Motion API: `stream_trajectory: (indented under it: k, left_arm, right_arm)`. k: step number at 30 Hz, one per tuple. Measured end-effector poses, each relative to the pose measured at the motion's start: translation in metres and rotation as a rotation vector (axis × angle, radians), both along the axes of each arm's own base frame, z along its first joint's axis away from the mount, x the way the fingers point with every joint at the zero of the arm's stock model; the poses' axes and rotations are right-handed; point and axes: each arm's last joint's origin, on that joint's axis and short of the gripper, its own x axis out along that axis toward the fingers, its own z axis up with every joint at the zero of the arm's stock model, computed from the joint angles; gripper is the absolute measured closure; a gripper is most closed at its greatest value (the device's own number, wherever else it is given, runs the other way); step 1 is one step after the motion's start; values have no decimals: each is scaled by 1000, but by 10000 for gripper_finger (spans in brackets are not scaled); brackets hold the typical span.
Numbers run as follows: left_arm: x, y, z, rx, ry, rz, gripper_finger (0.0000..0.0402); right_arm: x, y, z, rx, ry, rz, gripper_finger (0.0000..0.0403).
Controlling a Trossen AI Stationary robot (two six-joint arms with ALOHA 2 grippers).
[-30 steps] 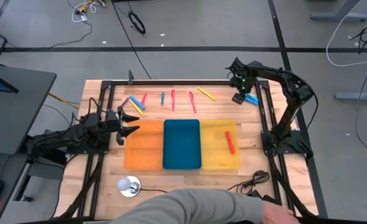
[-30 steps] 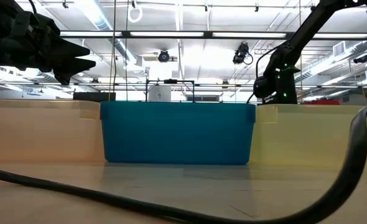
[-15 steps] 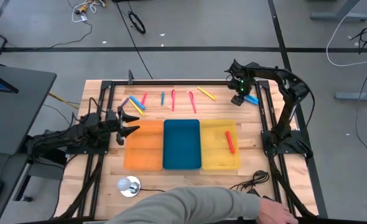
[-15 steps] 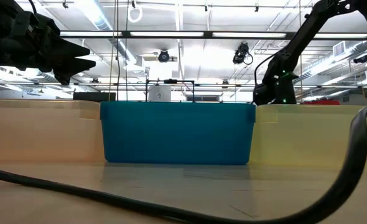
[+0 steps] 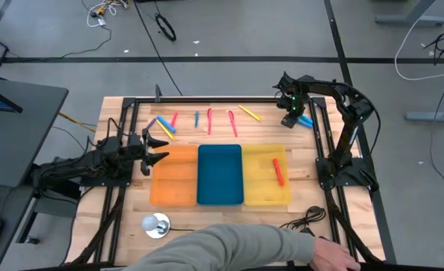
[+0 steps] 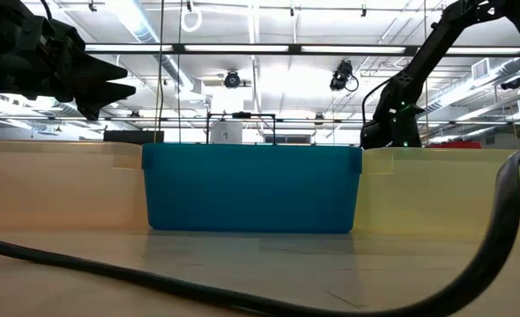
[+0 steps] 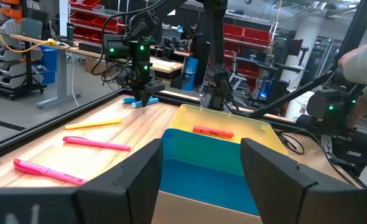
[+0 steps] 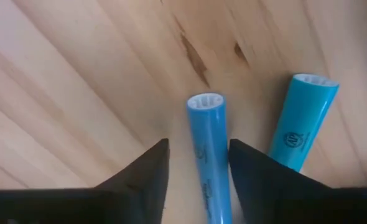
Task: Pick & Place Markers
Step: Put the middle blue marker into the yellow bin
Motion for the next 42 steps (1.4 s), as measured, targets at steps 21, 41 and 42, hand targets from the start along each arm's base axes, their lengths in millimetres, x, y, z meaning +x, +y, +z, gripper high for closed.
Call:
stream_trajectory:
  k: [21, 41, 42]
  left_arm:
    - [0, 0, 0, 1, 0, 0, 179]
    - [0, 0, 0, 0, 0, 0, 179]
    - [0, 0, 0, 0, 0, 0, 179]
  right_arm:
    - [-1, 0, -3, -30, 33, 76, 343]
    - [6, -5, 31, 33, 77, -11, 351]
    - [6, -4, 33, 41, 84, -20, 351]
